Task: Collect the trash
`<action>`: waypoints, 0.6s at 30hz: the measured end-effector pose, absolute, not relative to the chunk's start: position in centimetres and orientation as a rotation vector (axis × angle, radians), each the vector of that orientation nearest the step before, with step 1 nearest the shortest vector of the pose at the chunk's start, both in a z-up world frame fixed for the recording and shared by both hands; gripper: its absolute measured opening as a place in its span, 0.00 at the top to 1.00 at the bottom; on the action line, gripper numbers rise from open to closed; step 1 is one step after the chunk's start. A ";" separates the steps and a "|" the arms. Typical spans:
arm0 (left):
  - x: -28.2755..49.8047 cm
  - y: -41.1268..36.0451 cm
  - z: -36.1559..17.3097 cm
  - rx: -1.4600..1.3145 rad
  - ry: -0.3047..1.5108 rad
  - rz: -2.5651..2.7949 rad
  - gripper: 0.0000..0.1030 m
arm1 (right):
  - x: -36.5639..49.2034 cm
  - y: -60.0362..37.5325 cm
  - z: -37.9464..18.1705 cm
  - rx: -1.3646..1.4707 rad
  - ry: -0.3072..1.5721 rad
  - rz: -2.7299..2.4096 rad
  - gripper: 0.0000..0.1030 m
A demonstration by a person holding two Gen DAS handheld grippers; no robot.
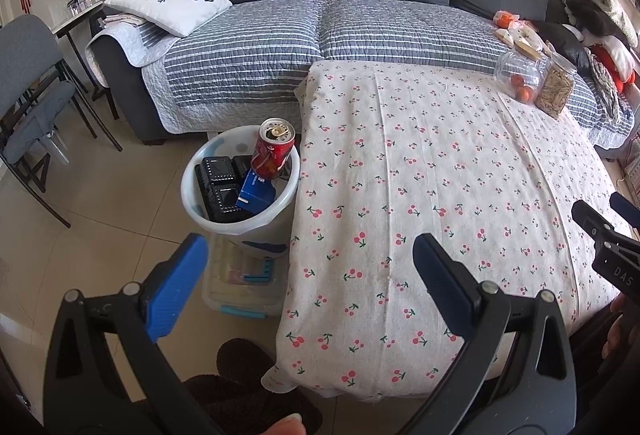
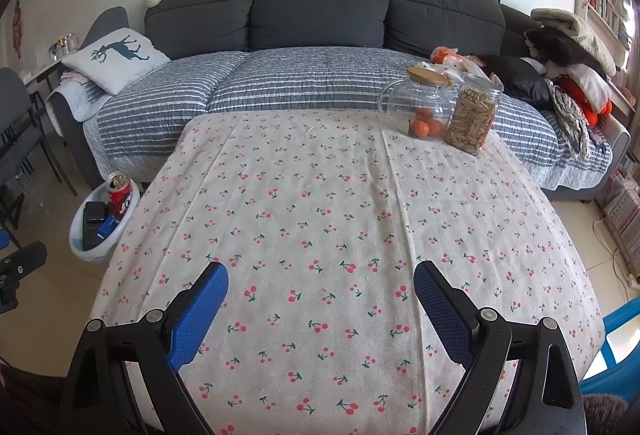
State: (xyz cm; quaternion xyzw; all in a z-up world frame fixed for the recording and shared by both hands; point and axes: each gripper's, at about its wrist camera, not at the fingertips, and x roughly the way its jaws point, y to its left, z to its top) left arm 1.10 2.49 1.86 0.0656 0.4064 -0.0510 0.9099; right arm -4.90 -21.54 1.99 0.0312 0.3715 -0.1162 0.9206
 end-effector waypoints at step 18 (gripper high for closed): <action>1.4 2.7 2.0 0.121 0.852 -0.116 0.01 | -4.2 -21.1 1.4 0.056 0.785 -0.235 0.07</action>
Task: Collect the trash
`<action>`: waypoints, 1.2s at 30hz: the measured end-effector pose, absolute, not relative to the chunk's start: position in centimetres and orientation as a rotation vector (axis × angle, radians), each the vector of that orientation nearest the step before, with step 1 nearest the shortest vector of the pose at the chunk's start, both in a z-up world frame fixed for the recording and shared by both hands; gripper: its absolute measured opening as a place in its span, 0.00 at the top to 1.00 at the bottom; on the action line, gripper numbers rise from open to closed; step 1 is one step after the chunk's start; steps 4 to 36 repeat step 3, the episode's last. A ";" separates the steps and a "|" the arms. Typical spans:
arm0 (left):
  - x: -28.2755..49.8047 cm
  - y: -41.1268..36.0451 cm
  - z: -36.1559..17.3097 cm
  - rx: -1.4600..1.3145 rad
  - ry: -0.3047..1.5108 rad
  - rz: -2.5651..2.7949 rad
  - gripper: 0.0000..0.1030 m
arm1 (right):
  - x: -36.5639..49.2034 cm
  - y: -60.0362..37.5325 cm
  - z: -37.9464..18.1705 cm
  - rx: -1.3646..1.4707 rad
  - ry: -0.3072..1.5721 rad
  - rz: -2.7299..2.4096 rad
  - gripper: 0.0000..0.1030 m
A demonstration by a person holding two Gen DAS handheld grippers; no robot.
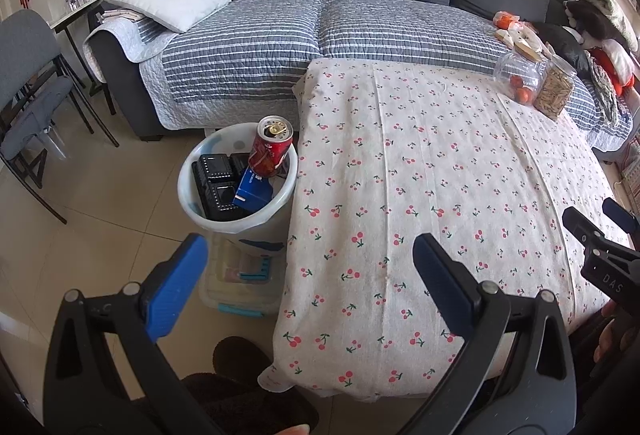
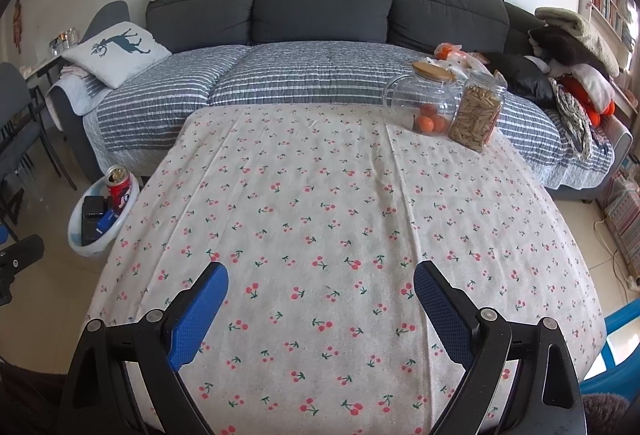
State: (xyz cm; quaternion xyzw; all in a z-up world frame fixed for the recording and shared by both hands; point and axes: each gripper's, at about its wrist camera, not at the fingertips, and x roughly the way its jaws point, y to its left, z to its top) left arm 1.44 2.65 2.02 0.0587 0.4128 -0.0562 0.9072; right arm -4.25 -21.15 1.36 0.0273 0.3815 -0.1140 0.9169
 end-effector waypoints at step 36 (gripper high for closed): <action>1.5 2.8 2.1 0.110 0.862 -0.131 0.01 | -4.1 -21.3 1.1 0.062 0.791 -0.233 0.07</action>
